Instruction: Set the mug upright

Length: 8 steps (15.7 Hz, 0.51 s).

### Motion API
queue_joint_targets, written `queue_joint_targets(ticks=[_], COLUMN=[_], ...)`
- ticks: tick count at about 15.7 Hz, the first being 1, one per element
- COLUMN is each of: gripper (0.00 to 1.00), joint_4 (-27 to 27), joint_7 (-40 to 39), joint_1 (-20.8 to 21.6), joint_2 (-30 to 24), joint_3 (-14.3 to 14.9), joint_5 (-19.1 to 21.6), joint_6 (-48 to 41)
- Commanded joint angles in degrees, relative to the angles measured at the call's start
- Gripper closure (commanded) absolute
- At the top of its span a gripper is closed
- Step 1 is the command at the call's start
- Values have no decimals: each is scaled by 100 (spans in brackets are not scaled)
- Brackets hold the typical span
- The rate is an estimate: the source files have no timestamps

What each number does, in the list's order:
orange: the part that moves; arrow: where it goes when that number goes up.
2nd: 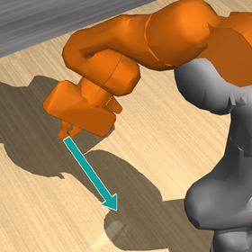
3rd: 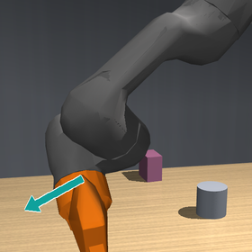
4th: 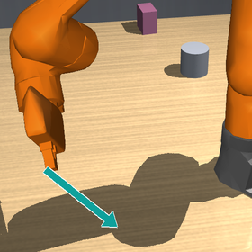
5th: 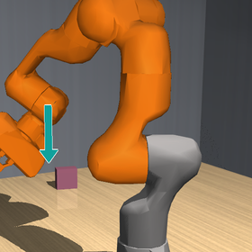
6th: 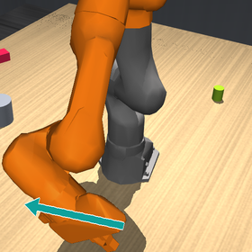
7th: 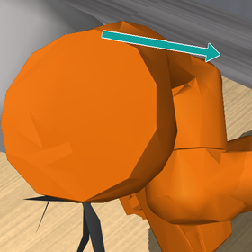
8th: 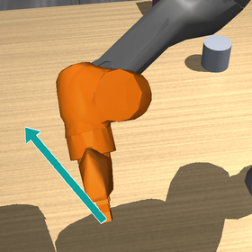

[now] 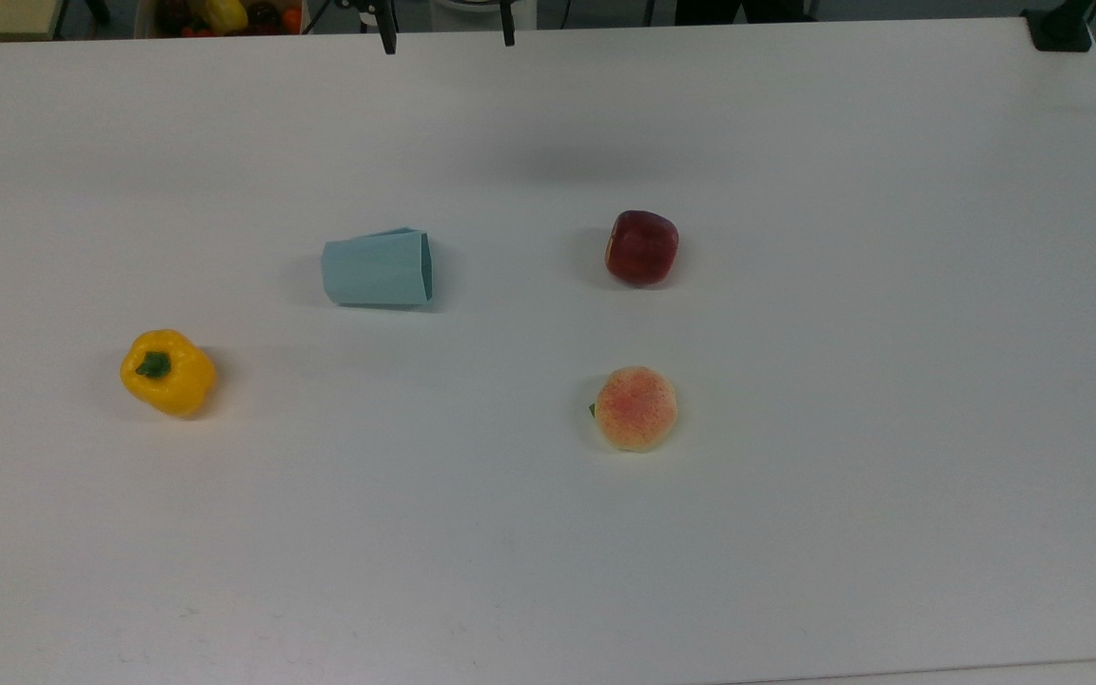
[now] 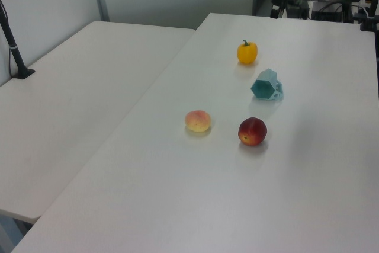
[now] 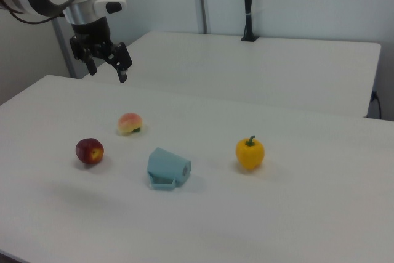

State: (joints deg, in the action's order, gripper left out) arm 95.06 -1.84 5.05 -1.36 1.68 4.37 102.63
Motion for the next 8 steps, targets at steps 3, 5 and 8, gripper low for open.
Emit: queue_joint_targets(ticks=[3,5,8], gripper=[0,0,0], joint_4=[-48,-250,-524], joint_7=[-53,-27,-53], joint_1=[110,128,321], joint_2=[-101,-93,-75], joint_3=[131,235,649], joint_5=[11,55,195], joint_6=[-243,-567,-938])
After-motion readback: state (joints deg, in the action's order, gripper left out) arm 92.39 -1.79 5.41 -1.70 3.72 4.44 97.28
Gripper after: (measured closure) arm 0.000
